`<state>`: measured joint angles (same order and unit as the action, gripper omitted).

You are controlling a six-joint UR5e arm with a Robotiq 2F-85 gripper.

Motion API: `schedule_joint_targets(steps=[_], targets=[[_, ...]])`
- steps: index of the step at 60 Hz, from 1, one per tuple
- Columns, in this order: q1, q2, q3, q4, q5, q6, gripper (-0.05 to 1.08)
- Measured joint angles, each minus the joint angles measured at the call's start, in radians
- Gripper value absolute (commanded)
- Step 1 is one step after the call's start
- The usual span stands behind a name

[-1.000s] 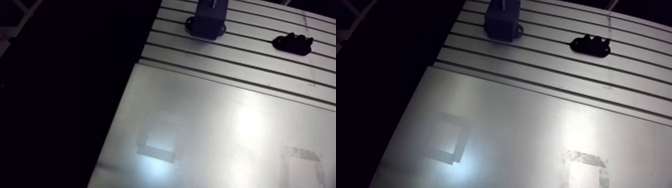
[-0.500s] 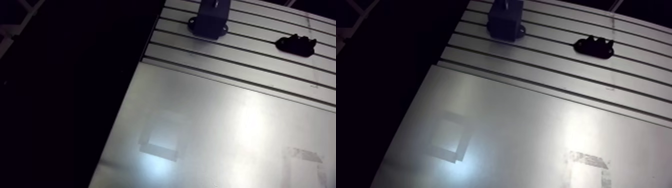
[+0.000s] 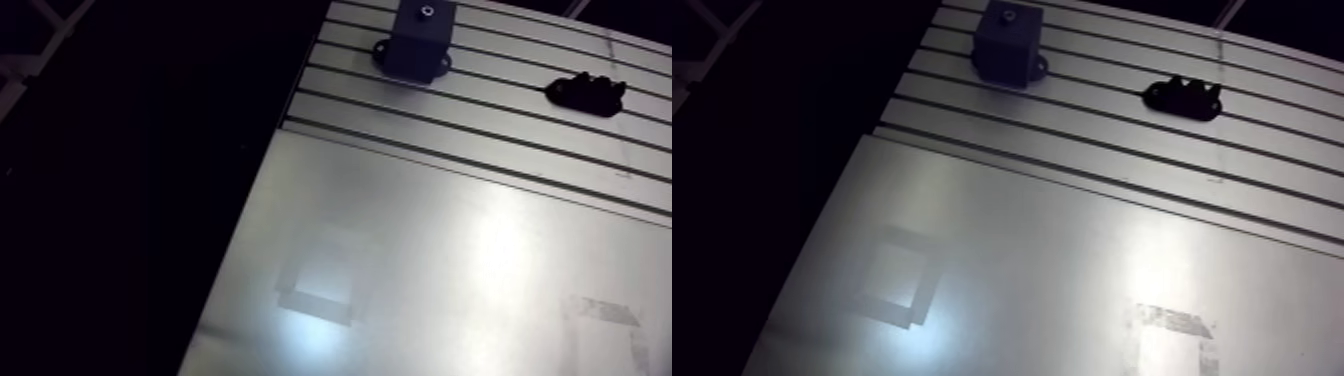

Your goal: Pick up the M10 bolt and insert it into the hole until fully seated.

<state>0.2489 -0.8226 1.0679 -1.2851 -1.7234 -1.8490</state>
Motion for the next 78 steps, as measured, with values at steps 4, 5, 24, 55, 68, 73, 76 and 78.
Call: schedule_joint_targets(steps=[4, 5, 24, 55, 68, 73, 76, 78], targets=[[-0.006, -0.008, -0.003, -0.001, 0.003, 0.001, 0.0], [-0.008, -0.011, -0.003, -0.001, 0.003, 0.001, 0.0], [-0.061, -0.115, 0.026, 0.006, 0.023, 0.01, 0.0], [-0.107, -0.296, 0.094, -0.027, 0.062, 0.076, 0.01], [-0.134, -0.375, 0.142, -0.083, 0.071, 0.112, 0.01], [-0.152, -0.405, 0.161, -0.101, 0.073, 0.125, 0.01], [-0.162, -0.422, 0.173, -0.11, 0.074, 0.133, 0.01], [-0.171, -0.436, 0.183, -0.117, 0.075, 0.139, 0.01]])
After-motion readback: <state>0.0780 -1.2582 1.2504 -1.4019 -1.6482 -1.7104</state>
